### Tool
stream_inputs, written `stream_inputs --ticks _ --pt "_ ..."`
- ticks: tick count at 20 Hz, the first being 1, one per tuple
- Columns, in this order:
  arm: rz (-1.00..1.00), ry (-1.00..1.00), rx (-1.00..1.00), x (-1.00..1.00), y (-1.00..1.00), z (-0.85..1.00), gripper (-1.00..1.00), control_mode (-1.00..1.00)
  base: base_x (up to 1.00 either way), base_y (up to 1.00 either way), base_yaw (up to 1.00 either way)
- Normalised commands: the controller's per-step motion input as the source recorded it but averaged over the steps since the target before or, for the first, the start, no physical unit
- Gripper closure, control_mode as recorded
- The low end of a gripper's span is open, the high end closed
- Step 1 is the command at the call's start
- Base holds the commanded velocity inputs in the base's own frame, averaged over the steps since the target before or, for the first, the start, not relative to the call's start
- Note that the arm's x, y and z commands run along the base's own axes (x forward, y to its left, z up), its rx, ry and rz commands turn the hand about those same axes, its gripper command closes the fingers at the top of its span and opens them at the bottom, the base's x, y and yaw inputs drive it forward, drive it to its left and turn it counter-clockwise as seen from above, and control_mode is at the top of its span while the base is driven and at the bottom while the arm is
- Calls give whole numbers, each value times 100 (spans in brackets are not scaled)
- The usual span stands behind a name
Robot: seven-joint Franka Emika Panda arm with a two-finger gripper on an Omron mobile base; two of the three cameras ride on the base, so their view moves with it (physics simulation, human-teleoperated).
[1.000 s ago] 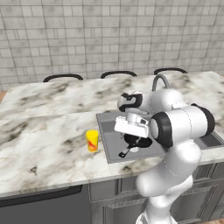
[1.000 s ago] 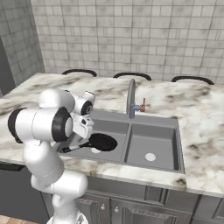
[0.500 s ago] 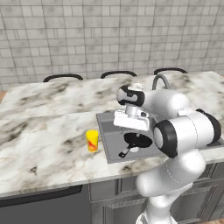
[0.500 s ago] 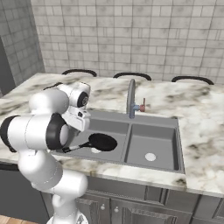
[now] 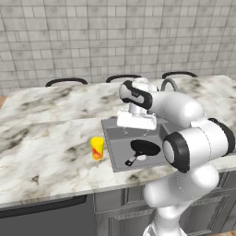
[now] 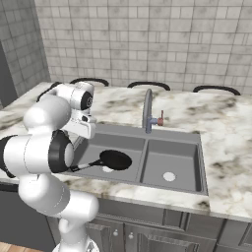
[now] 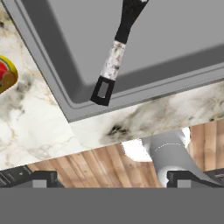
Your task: Place the pan in the left basin and the cup in the right basin of the sink.
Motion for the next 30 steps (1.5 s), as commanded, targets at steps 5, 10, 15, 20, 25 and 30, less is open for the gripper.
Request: stream_inputs --ticks 5,10,15,20,25,30 --pt "15 -6 -4 -11 18 2 -100 -100 0 0 0" --pt "14 -13 -3 -3 16 6 -100 -100 0 0 0" --pt "13 -18 0 0 7 6 -100 -100 0 0 0" --pt "12 -19 0 0 1 2 -100 -100 0 0 0" --pt "11 -16 0 0 2 0 -100 -100 0 0 0" --pt "9 -9 0 0 12 0 -100 -100 0 0 0"
